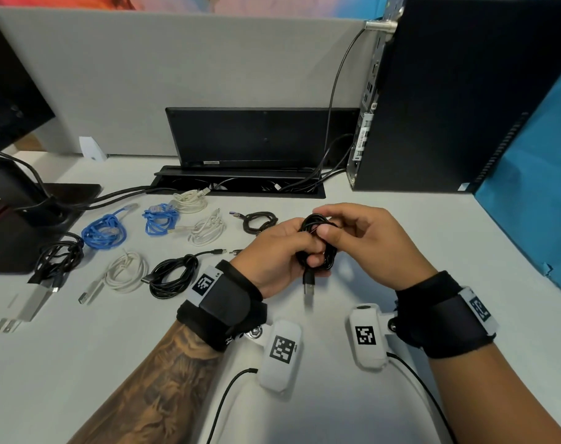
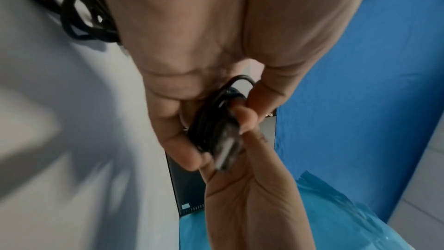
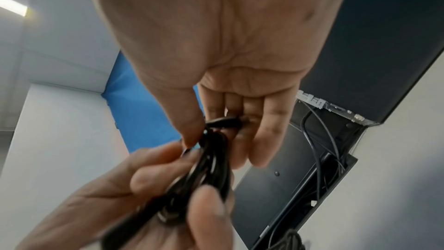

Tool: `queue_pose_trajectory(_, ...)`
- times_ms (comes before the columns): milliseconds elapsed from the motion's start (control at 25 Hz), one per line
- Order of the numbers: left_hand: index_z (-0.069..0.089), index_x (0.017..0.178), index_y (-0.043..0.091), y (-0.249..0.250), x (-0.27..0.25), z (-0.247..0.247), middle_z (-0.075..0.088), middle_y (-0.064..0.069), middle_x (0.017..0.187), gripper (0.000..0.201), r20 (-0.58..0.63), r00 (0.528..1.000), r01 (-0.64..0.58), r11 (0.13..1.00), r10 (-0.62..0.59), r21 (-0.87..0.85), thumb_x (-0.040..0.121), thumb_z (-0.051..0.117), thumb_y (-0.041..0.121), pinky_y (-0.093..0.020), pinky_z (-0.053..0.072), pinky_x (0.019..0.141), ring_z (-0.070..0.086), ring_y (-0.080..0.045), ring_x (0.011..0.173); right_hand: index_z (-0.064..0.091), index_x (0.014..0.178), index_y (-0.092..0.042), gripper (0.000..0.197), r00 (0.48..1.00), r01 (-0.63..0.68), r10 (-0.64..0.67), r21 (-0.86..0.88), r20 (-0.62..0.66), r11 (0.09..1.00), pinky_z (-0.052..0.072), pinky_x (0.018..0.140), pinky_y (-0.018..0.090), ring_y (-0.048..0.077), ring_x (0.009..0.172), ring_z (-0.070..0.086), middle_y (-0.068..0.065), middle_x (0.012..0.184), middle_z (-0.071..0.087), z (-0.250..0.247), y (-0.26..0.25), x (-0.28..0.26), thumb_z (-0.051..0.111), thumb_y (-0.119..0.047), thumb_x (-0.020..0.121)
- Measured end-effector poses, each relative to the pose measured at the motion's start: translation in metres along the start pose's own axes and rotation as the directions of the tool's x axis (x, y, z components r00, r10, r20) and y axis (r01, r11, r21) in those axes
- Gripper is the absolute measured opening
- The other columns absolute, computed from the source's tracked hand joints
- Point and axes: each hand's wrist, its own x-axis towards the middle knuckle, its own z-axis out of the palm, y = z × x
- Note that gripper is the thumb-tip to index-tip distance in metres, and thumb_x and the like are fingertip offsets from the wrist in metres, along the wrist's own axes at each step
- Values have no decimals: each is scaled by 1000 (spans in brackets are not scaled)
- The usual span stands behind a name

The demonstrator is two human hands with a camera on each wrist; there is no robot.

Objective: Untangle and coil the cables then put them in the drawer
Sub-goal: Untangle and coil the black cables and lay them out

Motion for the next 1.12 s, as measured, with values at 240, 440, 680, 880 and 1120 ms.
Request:
queue_pose_trajectory(240,52,124,-1,-3,3,-1,47,2,68,26,-184,968,-130,969,169,210,104,45,14,-26,46,45,43,-8,53,77,107,-21,19,993,26,-27,-10,-111,1000,62,72,38,25,82,74,2,90,79,3,-3,2,67,-10,95)
queue_pose_trajectory(440,54,112,0,-4,1,-1,39,3,66,20,-158,984,-31,942,89,334,104,45,16,-20,29,43,33,-7,49,76,96,-19,12,980,51,-81,-167,-181,985,52,70,17,6,73,67,-4,79,73,-6,-2,2,65,-14,97)
queue_pose_trajectory(680,55,101,11,-1,-3,2,43,6,65,11,-74,994,-48,947,76,318,104,44,13,-20,25,45,31,-7,50,76,95,-28,12,950,-78,14,-195,-311,978,42,77,10,2,86,59,-3,97,66,-12,7,5,65,-24,97)
queue_pose_trajectory(880,51,97,11,-1,-1,-3,41,9,62,15,-93,982,-128,938,165,323,106,41,17,-20,25,44,29,-6,49,76,102,-19,23,987,-159,159,17,-11,987,43,62,12,3,67,57,0,80,70,-5,5,3,61,-2,96)
queue_pose_trajectory(1120,59,114,14,-5,3,-7,42,-11,76,22,-144,970,-126,910,197,395,101,48,27,-20,29,46,31,-9,50,74,92,-19,20,965,-237,259,297,-35,925,55,67,25,13,72,72,3,78,76,-6,3,4,63,-3,94)
